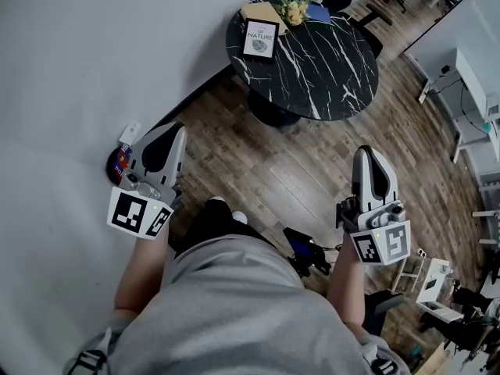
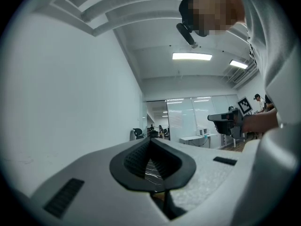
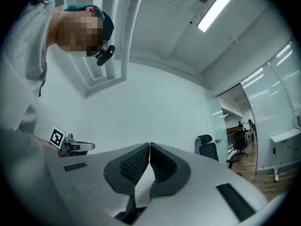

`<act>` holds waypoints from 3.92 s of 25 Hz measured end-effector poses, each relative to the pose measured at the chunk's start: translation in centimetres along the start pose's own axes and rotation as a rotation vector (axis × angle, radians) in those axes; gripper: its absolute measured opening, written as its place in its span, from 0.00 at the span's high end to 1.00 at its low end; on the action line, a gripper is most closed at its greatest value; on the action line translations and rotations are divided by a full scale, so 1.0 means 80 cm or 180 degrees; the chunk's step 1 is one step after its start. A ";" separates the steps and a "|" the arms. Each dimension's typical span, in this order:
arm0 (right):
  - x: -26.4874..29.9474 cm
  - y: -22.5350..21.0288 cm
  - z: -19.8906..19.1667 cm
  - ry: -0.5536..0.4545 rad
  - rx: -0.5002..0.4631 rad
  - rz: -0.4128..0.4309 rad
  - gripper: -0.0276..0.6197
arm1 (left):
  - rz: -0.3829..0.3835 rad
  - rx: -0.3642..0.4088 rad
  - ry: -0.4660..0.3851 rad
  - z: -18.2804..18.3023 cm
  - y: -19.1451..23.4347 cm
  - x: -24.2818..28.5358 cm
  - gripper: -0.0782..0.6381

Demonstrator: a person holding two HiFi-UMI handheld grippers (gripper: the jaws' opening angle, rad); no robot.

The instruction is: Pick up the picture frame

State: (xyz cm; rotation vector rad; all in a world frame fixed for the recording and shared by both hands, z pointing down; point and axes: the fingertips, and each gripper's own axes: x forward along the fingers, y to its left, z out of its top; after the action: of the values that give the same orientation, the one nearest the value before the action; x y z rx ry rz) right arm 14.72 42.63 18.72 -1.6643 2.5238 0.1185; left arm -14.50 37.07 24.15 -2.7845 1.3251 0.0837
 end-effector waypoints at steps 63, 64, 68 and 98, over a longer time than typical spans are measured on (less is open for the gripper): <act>0.412 -0.134 -0.106 0.0285 0.0269 0.0038 0.91 | -0.0150 -0.0149 0.0142 -0.076 0.291 0.318 0.88; 0.416 -0.133 -0.106 0.0282 0.0259 0.0044 0.91 | -0.0150 -0.0149 0.0145 -0.076 0.295 0.320 0.88; 0.431 -0.131 -0.109 0.0298 0.0265 0.0060 0.91 | -0.0150 -0.0152 0.0162 -0.077 0.308 0.325 0.88; 0.523 -0.204 -0.142 0.0297 0.0438 0.0346 0.91 | 0.0053 -0.0197 0.0266 -0.105 0.330 0.408 0.88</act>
State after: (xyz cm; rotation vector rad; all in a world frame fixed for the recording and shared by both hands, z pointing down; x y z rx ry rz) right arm 12.75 -3.35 24.07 -1.5156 2.6236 -0.1237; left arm -14.24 -5.42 29.41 -2.8581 1.3876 0.0091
